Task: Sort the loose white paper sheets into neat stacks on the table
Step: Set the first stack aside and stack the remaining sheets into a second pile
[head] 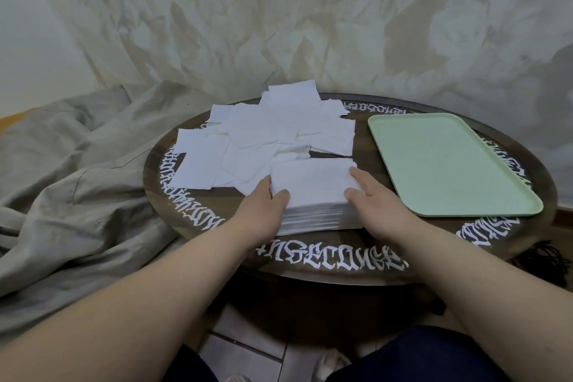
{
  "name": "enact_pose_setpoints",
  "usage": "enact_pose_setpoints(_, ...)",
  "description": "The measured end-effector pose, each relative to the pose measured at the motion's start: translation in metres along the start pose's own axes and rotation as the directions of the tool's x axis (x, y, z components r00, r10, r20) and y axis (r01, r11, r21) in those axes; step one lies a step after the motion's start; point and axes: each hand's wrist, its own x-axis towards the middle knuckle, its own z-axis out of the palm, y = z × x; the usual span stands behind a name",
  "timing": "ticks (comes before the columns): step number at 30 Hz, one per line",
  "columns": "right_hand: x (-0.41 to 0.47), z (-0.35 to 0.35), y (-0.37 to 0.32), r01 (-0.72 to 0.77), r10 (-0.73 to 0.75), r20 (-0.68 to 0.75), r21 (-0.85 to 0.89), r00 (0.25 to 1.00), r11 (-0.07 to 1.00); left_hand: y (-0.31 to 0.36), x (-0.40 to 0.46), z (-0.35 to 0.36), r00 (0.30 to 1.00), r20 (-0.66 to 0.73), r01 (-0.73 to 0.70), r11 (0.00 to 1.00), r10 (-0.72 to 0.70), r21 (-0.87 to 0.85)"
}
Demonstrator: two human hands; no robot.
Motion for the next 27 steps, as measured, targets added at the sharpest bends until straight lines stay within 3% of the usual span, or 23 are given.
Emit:
enact_pose_setpoints(21, 0.064, -0.054, 0.033, -0.063, 0.059, -0.136, -0.025, 0.989, 0.998, 0.054, 0.072, 0.058, 0.999, -0.008, -0.041, 0.997, 0.04, -0.07)
enact_pose_setpoints(27, 0.062, -0.048, 0.029, 0.0, -0.059, -0.233, -0.244, 0.971, 0.97, 0.049, 0.076, 0.059, 1.0, -0.007, 0.007, 0.99, -0.008, -0.143)
